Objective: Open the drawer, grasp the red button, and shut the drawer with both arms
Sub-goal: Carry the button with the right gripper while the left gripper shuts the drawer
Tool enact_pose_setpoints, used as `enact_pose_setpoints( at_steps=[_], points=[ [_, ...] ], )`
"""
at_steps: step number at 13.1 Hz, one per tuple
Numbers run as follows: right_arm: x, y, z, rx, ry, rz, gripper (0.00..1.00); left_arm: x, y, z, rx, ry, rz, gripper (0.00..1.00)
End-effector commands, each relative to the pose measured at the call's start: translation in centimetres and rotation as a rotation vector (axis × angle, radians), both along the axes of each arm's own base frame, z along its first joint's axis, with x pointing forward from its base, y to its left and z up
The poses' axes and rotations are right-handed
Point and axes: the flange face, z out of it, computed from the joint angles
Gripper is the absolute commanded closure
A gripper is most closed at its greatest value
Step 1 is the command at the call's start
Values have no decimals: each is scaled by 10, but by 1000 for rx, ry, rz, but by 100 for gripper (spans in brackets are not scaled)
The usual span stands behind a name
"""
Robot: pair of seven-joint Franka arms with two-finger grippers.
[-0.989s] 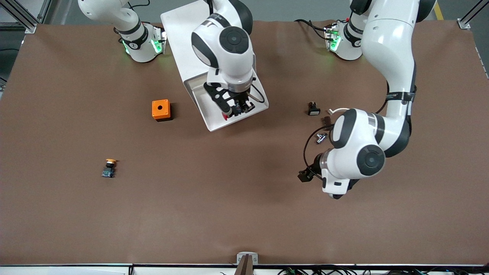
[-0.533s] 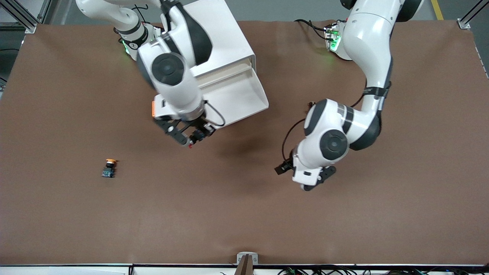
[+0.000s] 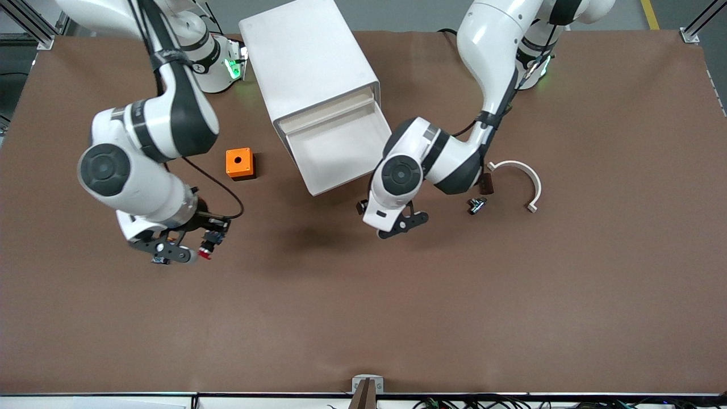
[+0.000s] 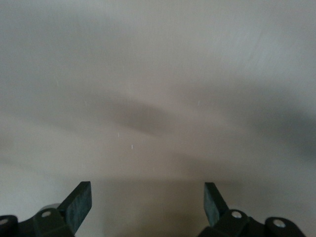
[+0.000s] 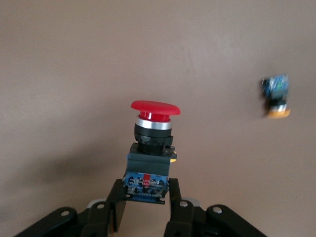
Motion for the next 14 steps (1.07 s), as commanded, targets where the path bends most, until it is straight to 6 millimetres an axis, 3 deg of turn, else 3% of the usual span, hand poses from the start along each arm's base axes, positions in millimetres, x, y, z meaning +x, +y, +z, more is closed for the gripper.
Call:
enact_pose_setpoints(
  at_steps=[1, 4, 7, 8, 11, 14],
  points=[
    [7, -61, -17, 26, -29, 173, 97, -41, -28, 0, 62, 35, 7, 0],
    [8, -112, -68, 19, -82, 292, 97, -83, -53, -3, 102, 109, -30, 0],
    [-13, -128, -146, -1, -112, 309, 97, -118, -78, -4, 96, 153, -45, 0],
    [-19, -128, -164, -7, -122, 310, 97, -127, -85, -3, 94, 163, -45, 0],
    [-38, -129, -191, -6, -87, 309, 97, -150, -101, -5, 105, 191, -3, 0],
    [-56, -126, -209, -1, -39, 301, 96, -156, -106, -4, 111, 197, 25, 0]
  ],
)
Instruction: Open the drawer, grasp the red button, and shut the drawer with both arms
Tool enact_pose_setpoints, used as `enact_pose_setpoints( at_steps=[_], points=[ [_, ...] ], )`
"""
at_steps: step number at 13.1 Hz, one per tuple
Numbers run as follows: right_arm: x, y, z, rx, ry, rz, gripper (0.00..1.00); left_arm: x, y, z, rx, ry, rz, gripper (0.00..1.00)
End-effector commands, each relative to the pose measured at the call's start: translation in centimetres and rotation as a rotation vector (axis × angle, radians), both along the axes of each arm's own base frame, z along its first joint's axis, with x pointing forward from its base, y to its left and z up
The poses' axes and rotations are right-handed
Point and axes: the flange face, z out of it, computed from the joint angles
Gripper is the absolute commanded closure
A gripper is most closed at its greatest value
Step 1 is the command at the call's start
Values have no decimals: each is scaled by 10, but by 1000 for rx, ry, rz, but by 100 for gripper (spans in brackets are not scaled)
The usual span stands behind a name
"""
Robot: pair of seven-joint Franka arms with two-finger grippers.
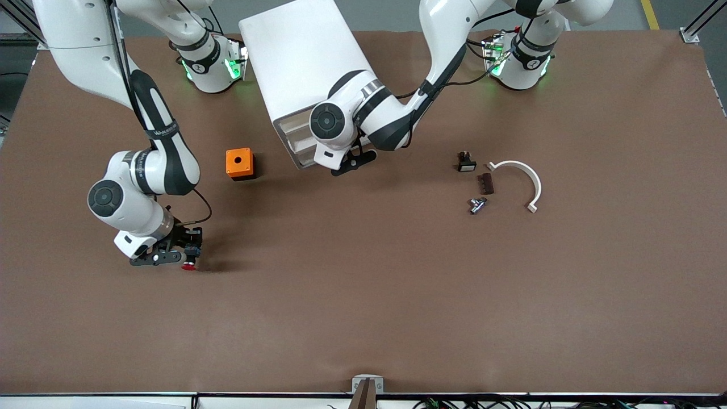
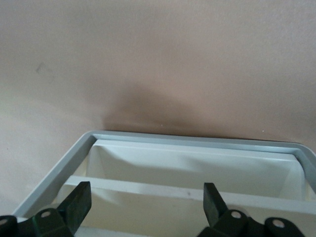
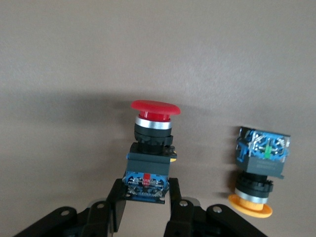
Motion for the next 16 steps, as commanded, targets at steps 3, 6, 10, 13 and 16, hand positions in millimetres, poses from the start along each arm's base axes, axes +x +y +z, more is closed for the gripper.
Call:
enact_pose_setpoints(
  at_steps=[3, 6, 10, 13, 16],
  points=[
    [-28, 0, -8, 7, 41, 1, 93, 33, 23, 12, 5, 16, 114, 0],
    [-26, 0, -6, 9, 39, -6, 44, 116, 84, 32, -32, -18, 232, 0],
    [3, -17, 40, 17, -55, -41, 0, 218, 203, 73, -128, -104, 239, 0],
    [17, -44, 94, 27, -127, -86, 0, 261, 288, 101, -132, -187, 189, 0],
    [12, -59, 146, 37, -151, -110, 0, 274, 334, 148, -77, -294, 106, 0]
  ],
)
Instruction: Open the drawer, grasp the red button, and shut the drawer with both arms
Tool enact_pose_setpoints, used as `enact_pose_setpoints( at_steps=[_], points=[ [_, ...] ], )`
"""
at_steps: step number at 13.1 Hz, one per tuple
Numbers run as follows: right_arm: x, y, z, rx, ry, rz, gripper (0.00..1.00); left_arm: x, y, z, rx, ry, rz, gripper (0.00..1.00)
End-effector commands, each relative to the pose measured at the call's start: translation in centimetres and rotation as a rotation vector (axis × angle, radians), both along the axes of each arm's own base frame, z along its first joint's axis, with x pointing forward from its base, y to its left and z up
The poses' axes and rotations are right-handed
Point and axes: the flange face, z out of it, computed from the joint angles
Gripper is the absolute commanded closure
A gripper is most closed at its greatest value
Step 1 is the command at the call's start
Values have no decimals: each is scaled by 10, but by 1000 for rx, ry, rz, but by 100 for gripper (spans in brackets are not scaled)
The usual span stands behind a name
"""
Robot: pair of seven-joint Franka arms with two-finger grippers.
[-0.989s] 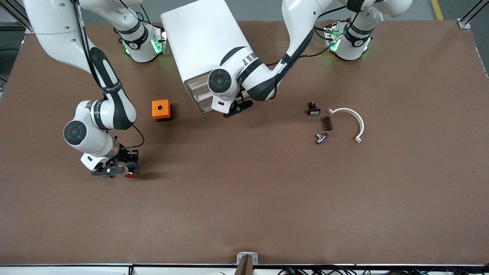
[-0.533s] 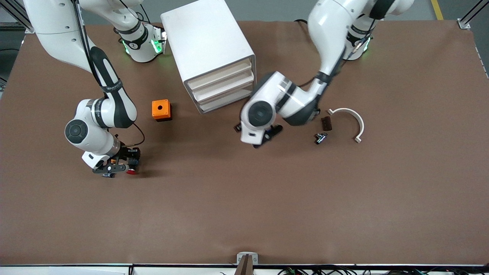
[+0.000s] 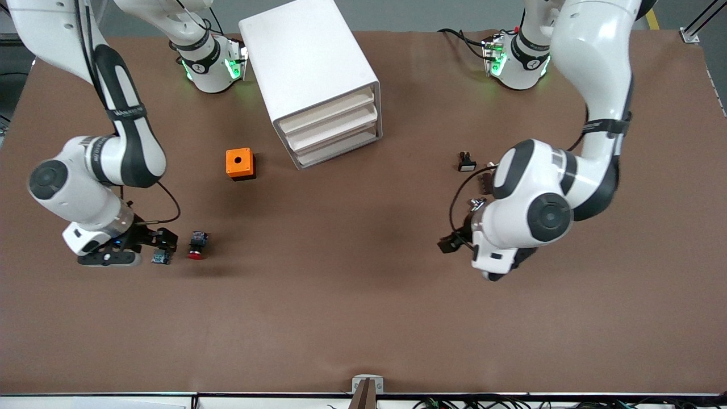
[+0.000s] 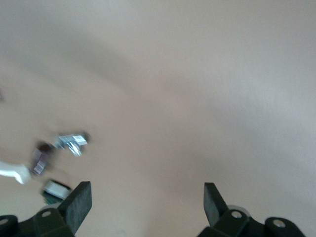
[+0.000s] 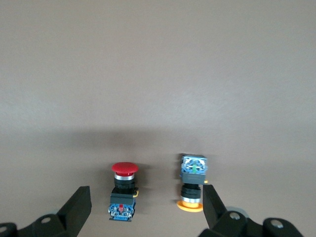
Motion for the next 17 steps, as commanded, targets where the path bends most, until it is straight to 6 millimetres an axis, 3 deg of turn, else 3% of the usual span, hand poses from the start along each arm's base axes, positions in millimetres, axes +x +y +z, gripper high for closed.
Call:
enact_pose_setpoints(
  at_steps=[1, 4, 6, 8, 10, 12, 14, 17],
  points=[
    [-14, -8, 50, 25, 15, -19, 0, -8, 14, 48, 44, -76, -103, 0],
    [-32, -15, 107, 38, 83, -63, 0, 1, 74, 103, 64, -171, -163, 0],
    [-50, -26, 154, 51, 88, -96, 0, -1, 109, 133, 61, -193, -212, 0],
    [-64, -34, 192, 58, 38, -110, 0, -7, 158, 166, 63, -215, -242, 0],
    [-72, -40, 208, 63, 51, -122, 0, -22, 190, 189, 64, -186, -293, 0],
    [-76, -45, 245, 70, 80, -181, 0, -37, 210, 214, 63, -180, -340, 0],
    [-80, -44, 277, 7, 97, -201, 0, -54, 216, 235, 62, -179, -383, 0],
    [-84, -40, 299, -11, 81, -199, 0, -96, 215, 261, 64, -185, -427, 0]
  ],
)
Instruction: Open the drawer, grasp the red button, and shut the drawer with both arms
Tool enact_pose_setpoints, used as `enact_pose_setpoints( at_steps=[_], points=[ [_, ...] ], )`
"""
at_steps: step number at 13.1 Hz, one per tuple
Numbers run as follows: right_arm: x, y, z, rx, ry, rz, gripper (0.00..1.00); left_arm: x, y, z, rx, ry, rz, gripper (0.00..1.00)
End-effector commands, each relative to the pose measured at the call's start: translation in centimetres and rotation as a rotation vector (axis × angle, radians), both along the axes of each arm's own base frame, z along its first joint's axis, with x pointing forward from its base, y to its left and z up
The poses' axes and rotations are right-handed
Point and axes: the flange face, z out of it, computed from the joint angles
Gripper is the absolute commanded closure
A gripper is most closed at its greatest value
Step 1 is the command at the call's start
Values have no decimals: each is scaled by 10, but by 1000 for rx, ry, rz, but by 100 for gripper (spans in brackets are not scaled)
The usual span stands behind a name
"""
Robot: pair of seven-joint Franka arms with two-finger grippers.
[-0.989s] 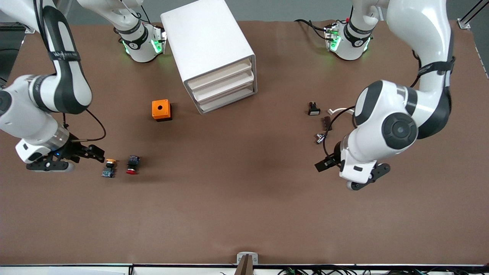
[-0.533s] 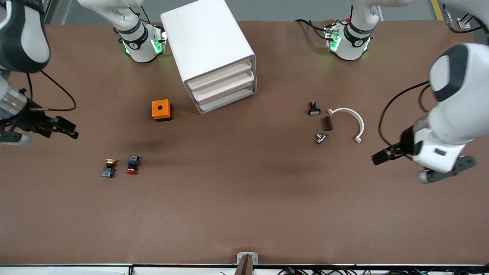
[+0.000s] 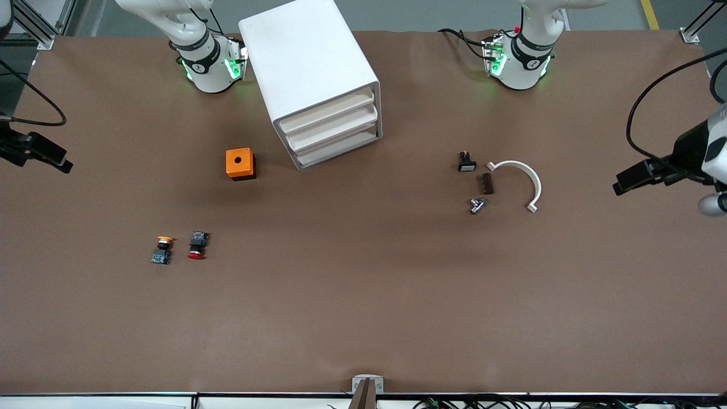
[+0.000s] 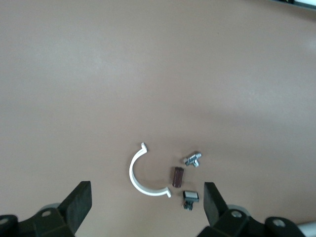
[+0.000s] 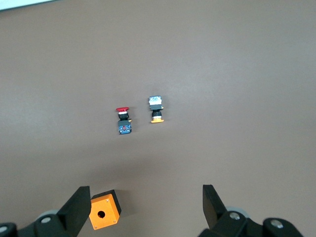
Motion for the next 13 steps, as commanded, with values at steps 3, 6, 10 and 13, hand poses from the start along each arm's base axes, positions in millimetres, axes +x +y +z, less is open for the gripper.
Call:
enact_pose_setpoints(
  at_steps=[3, 6, 10, 13],
  points=[
    [-3, 6, 14, -16, -2, -20, 0, -80, -3, 21, 32, -32, -57, 0],
    [-4, 8, 18, -15, -5, -17, 0, -103, -10, 24, 50, -47, -70, 0],
    [-8, 7, 22, -14, -4, -18, 0, -107, -16, 31, 60, -51, -91, 0],
    [-8, 6, 22, -14, -4, -20, 0, -99, -17, 28, 56, -45, -93, 0]
  ],
)
